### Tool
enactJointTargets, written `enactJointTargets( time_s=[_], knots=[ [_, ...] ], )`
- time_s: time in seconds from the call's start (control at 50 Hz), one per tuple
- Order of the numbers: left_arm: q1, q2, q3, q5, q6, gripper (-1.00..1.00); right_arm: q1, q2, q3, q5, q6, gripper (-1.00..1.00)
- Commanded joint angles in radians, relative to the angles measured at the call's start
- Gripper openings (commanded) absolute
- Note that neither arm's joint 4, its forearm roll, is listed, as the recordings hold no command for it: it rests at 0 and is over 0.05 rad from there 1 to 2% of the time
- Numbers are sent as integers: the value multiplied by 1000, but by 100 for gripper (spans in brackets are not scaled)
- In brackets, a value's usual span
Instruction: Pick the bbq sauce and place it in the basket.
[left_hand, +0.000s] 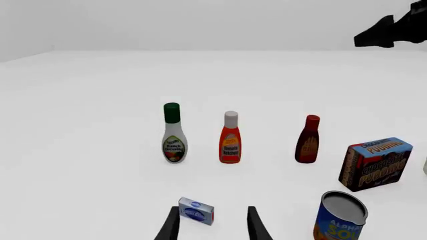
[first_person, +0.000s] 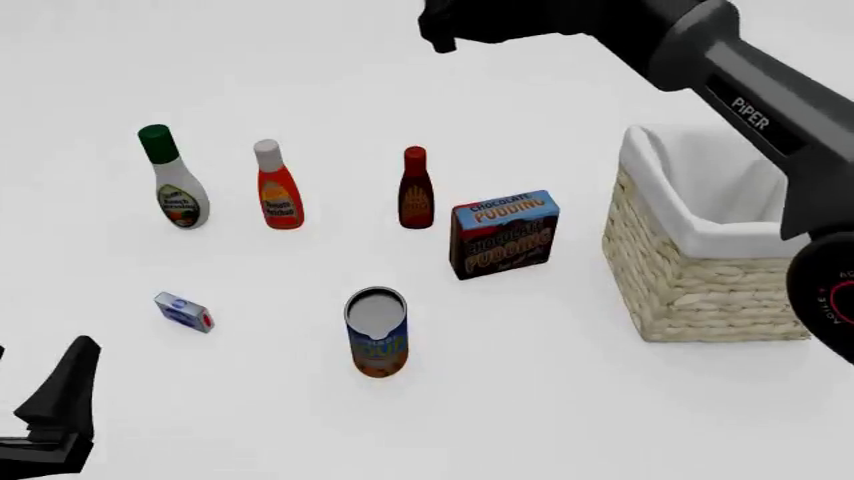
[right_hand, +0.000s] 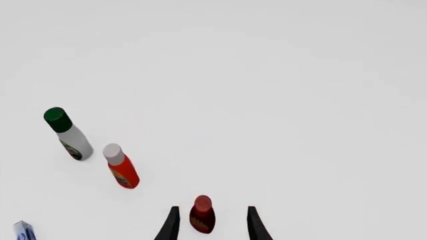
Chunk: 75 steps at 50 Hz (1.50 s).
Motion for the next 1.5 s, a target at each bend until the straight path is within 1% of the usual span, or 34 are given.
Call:
enactJointTargets(
  time_s=[0.02,0.2,0.54,0.74,0.9,1.04,1.2,1.34,1.5],
  knots=[
    [0,0,0,0,0,100,-7,115,-111,29,-1,100],
    [0,0,0,0,0,100,-3,173,-158,39,8,100],
    [0,0,0,0,0,100,-3,369,-369,109,10,100],
    [0,0,0,0,0,100,2,438,-433,133,11,100],
    [0,0,0,0,0,100,-1,514,-518,168,13,100],
    [0,0,0,0,0,100,1,564,-569,188,16,100],
    [0,0,0,0,0,100,7,627,-660,232,20,100],
    [0,0,0,0,0,100,7,668,-705,251,20,100],
    [0,0,0,0,0,100,8,696,-717,254,22,100]
  ],
)
